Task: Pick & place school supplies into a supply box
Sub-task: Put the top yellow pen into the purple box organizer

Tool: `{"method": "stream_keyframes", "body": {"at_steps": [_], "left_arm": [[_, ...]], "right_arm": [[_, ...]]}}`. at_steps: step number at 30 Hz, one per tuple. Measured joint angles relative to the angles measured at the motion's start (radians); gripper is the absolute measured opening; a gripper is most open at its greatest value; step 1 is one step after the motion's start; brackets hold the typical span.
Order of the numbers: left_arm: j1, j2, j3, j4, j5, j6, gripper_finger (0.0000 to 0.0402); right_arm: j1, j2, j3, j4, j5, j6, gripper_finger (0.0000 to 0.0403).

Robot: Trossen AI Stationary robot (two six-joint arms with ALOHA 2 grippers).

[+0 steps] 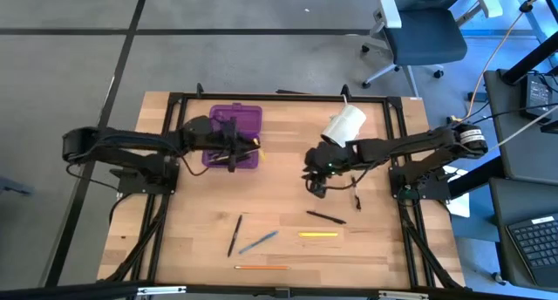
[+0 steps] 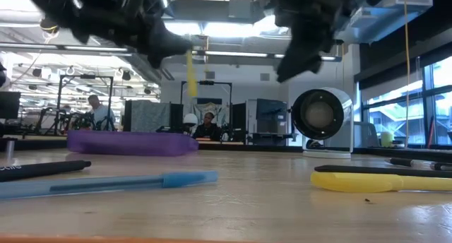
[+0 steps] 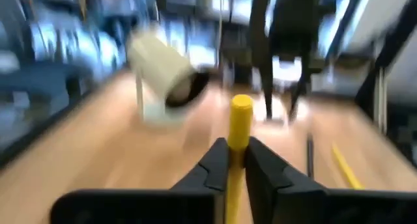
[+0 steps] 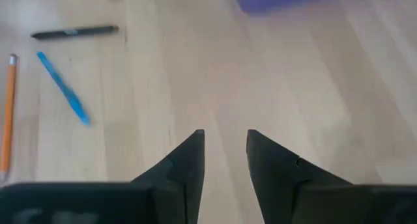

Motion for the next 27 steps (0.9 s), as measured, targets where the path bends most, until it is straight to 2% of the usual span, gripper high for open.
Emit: {"method": "stream_keyframes", "body": {"at_steps": [2, 5, 7, 9, 16, 23, 25, 27], "left_arm": [[-0.005, -0.022, 0.107, -0.299, -0.047, 0.038, 0.0017], [-0.023, -0.011, 0.273, -0.709, -0.210, 0.066, 0.0017], [-0.033, 0.026, 0.358, -0.901, -0.324, 0.067, 0.0017], [-0.035, 0.069, 0.410, -1.014, -0.366, 0.069, 0.0017], [0.003, 0.264, 0.480, -1.193, -0.362, 0.140, 0.0017], [0.032, 0.425, 0.526, -1.241, -0.361, 0.178, 0.0020], [0.032, 0.460, 0.537, -1.239, -0.361, 0.183, 0.0020], [0.032, 0.488, 0.541, -1.243, -0.363, 0.183, 0.0020]], "right_arm": [[-0.001, -0.008, 0.000, -0.057, 0.001, 0.043, 0.0119], [-0.002, -0.007, 0.000, -0.069, 0.004, 0.061, 0.0119], [-0.001, -0.005, 0.000, -0.068, 0.004, 0.060, 0.0119], [-0.001, -0.005, 0.000, -0.068, 0.004, 0.061, 0.0119], [-0.001, -0.005, 0.000, -0.086, -0.022, 0.092, 0.0119], [0.005, -0.005, 0.000, -0.109, -0.185, 0.149, 0.0119], [0.014, -0.005, 0.000, -0.132, -0.230, 0.202, 0.0119], [0.025, -0.005, 0.001, -0.204, -0.235, 0.338, 0.0119]]}}
